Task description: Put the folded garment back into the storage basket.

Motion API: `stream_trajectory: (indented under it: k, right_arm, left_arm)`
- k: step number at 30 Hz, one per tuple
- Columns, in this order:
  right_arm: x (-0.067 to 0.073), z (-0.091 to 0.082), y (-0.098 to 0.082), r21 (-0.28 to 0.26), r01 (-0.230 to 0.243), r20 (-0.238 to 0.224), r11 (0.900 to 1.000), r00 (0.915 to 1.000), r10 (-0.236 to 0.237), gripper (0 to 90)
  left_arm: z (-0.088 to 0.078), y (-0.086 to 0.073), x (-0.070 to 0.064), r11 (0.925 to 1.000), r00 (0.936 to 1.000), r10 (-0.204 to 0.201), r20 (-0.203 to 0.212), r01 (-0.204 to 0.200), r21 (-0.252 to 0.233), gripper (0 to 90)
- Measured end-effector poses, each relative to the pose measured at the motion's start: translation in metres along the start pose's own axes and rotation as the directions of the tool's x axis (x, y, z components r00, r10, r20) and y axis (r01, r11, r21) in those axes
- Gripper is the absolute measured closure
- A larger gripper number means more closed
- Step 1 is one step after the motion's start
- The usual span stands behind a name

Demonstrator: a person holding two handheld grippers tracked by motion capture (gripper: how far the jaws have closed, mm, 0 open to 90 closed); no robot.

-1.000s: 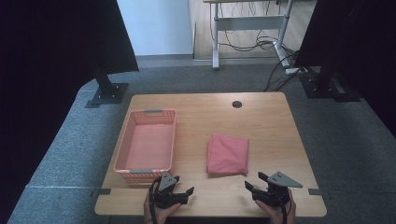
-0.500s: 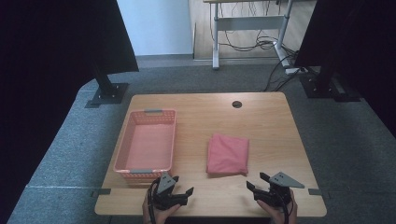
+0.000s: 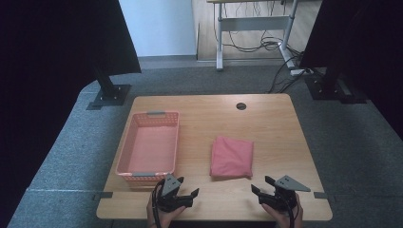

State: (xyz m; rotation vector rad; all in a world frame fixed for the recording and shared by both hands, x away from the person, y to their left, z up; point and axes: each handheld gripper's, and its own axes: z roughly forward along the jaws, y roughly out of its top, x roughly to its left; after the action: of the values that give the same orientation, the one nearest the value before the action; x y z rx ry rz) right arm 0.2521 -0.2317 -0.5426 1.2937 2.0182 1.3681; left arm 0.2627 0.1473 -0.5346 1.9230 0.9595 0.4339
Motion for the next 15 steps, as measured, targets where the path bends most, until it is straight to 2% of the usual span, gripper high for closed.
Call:
stream_trajectory:
  k: [9, 13, 15]
  right_arm:
    - [0.0003, 0.0001, -0.0019, 0.012, 0.003, 0.014, 1.0, 0.9999, -0.003, 29.0]
    - [0.0, -0.0002, -0.0025, 0.014, -0.001, 0.016, 1.0, 0.9999, 0.001, 29.0]
    - [-0.0002, -0.0003, -0.0026, 0.016, 0.002, 0.014, 1.0, 0.9999, -0.002, 29.0]
  left_arm:
    - [0.0059, 0.007, -0.0032, 0.9999, 0.9999, 0.012, 0.007, -0.012, -0.011, 23.0]
    - [0.0063, 0.0091, -0.0028, 0.9998, 0.9999, 0.014, -0.008, -0.014, -0.012, 22.9]
    - [0.0076, 0.0089, -0.0043, 0.9996, 0.9994, 0.029, -0.017, -0.029, 0.0, 22.6]
